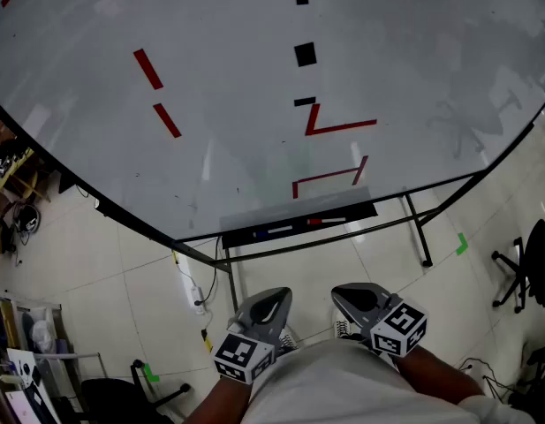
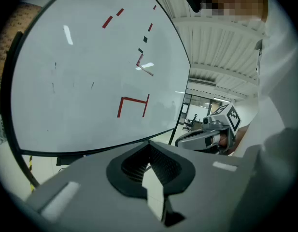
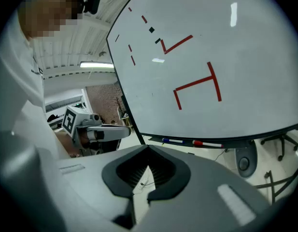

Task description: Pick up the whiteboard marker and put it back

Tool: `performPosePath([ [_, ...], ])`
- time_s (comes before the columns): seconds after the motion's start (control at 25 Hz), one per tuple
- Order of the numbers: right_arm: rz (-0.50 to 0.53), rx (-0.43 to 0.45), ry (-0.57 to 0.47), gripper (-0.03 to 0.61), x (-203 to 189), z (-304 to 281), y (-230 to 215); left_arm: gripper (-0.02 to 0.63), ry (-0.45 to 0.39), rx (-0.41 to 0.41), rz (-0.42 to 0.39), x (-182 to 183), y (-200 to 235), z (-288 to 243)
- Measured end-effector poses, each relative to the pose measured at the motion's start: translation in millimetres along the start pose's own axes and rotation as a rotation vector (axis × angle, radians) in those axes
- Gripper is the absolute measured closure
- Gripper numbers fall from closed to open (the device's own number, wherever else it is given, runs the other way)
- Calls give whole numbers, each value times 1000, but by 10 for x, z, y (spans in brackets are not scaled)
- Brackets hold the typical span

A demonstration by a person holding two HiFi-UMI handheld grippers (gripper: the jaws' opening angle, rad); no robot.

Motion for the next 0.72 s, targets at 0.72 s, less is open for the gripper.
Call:
performPosePath([
  [0.72, 0, -82, -11, 577, 52, -445, 339, 597, 35, -108, -39, -66, 439, 265],
])
Point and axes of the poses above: the fingertips, and each gripper's own axes: z backward along the fingers, y to its left, x out of its top, the point moved 2 cm from there along z, backward along the fingers, and after that the axes turned 3 degrees about -z, right-handed, at the moved point
